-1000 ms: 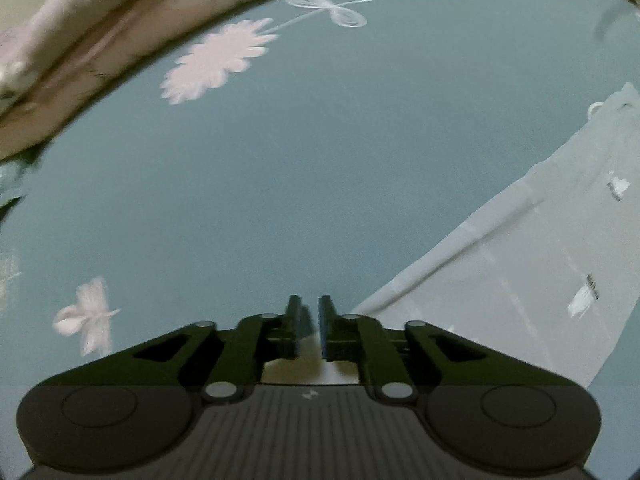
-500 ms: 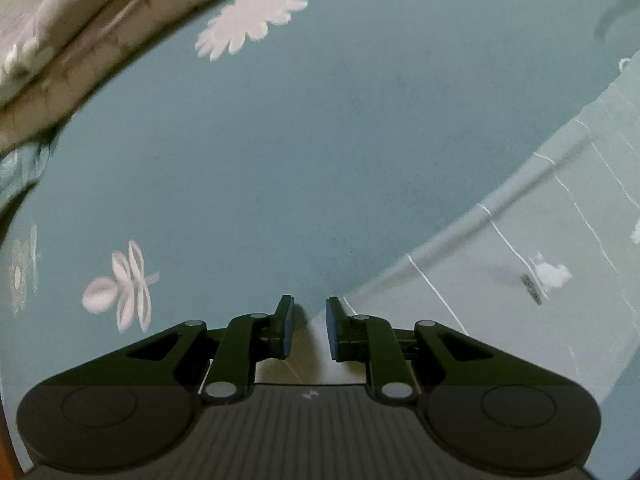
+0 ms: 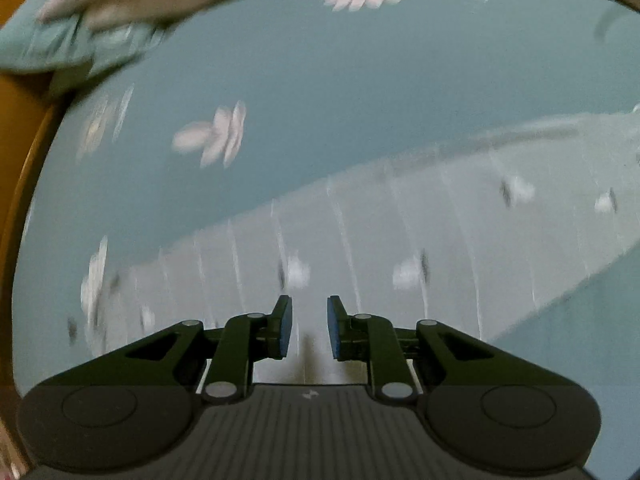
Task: Fold clothes
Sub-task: 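Move the open right gripper back over the folded trousers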
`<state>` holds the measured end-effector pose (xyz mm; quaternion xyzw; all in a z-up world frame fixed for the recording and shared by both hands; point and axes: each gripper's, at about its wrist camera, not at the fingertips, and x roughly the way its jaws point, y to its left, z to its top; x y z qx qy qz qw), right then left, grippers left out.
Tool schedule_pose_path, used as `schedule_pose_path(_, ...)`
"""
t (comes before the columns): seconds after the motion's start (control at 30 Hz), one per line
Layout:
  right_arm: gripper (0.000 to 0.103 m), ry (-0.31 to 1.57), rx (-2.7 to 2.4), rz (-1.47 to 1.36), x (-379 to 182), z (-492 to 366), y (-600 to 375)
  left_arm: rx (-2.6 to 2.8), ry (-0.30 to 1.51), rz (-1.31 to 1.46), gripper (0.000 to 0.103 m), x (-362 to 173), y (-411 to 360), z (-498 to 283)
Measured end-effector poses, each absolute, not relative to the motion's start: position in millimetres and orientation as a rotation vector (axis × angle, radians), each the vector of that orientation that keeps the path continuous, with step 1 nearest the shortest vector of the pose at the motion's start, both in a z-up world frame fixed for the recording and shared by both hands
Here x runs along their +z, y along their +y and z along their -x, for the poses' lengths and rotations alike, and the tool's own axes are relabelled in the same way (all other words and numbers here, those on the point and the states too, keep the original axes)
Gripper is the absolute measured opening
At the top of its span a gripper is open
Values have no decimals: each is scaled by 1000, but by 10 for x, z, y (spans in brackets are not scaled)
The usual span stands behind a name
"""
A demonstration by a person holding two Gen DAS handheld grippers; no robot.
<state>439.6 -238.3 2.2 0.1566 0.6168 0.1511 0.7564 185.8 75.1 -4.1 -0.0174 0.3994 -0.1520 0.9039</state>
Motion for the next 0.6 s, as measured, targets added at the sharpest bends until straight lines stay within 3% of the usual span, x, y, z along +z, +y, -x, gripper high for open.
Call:
schedule_pose_path(0.23, 21, 1348, 345, -312, -413, -4128, -2334, -359, 824, -39, 68, 23, 528, -1853)
schedule_pose_path(0.27, 10, 1348, 329, -305, -460, -4100, -2380, -363, 823, -47, 68, 38, 508, -1831)
schedule_pose_path(0.3, 10, 1345, 312, -307, -479, -4073, -2433, -368, 821, -56, 68, 54, 488, -1808)
schedule_pose_path(0.43, 25, 1294, 282, -381, -302, -3961, -2644, -375, 828, -65, 68, 89, 454, -1756)
schedule_pose_path(0.6, 26, 1242, 330, -401, -351, -3950, -2528, -376, 833, -97, 68, 104, 362, -1762)
